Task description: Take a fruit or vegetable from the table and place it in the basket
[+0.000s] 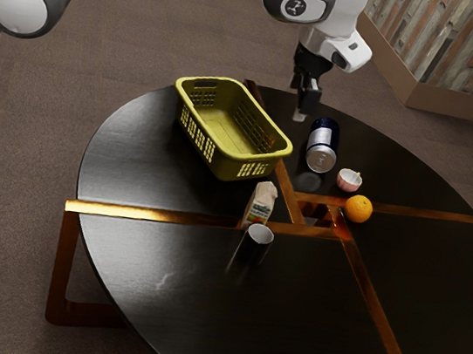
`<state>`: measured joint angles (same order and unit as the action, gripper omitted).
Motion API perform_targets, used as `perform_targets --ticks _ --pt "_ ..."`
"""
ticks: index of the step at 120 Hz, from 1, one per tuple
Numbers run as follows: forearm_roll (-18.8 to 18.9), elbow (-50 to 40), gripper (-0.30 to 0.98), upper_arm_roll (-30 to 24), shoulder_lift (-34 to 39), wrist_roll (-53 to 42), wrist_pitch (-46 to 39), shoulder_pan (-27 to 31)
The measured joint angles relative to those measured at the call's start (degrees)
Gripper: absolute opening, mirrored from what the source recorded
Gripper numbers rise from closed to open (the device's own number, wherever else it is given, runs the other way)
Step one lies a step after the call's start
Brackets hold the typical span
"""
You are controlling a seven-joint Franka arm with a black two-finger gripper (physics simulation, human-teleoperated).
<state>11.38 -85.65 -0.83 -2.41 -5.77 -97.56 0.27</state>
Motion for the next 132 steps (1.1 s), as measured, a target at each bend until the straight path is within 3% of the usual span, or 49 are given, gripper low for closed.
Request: perform_targets --ticks 40,64,74,80,99,132 --pt "0.2 2.5 0.69 0.2 -1.9 -1.1 0.7 -9.8" --pt "-1.6 2.9 0.69 0.0 -3.4 -0.1 4.6 -8.9" --pt "0.9 4.1 0.69 -0.1 -4.3 0.9 5.8 -11.1" --pt "2.3 9.4 0.68 -0.4 -7.5 0.9 6.6 -10.6" --pt "4.1 33.7 0.69 -10.2 -24.6 0.1 12.5 2.7" --pt "4.8 53.1 0.69 -15.9 -40.0 -2.3 16.4 5.6"
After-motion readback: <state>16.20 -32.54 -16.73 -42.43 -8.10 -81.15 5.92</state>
